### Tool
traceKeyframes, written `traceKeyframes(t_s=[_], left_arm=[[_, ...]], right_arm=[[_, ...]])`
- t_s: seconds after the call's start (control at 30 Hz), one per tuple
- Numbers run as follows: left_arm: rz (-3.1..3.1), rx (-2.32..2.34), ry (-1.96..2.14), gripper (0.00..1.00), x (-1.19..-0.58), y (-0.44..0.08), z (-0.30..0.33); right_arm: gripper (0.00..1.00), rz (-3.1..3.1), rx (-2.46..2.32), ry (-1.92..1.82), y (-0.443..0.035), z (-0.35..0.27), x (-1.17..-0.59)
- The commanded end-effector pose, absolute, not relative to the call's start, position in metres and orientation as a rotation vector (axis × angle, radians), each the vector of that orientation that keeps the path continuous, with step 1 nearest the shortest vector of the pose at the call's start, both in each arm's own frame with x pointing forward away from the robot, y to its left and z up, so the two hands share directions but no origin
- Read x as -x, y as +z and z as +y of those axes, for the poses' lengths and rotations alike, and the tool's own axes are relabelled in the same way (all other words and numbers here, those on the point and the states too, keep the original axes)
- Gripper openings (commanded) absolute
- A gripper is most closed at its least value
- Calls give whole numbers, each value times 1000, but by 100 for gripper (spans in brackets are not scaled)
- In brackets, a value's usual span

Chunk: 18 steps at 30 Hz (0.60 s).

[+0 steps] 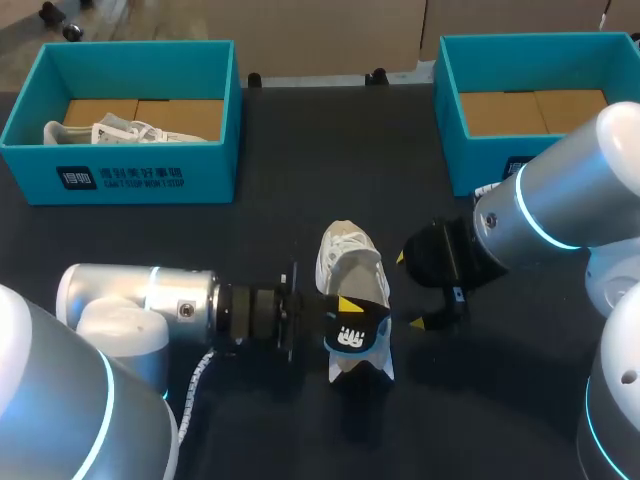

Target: Take the shoe out of the shoebox, open the shoe tongue, remove and reinsert the insole, then place the shoe into the shoebox

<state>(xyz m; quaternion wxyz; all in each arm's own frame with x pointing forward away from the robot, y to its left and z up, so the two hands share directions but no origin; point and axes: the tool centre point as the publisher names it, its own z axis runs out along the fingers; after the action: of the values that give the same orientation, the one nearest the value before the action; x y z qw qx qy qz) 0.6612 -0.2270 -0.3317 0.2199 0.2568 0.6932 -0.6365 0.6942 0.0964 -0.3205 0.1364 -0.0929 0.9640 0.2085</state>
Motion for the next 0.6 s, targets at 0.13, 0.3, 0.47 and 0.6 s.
traceKeyframes(t_s=[0.13,0.3,0.47,0.6], left_arm=[[1903,-709,-1742,0,-666,-338,-234],[1892,-718,-1731,0,-672,-341,-234],[1895,-720,-1716,0,-674,-346,-232],[1904,-722,-1703,0,-678,-351,-231]], right_arm=[[100,2787,267,603,-322,97,-693],[100,2787,267,603,-322,97,-693],[100,2787,267,603,-322,97,-693],[100,2787,267,603,-322,97,-693]])
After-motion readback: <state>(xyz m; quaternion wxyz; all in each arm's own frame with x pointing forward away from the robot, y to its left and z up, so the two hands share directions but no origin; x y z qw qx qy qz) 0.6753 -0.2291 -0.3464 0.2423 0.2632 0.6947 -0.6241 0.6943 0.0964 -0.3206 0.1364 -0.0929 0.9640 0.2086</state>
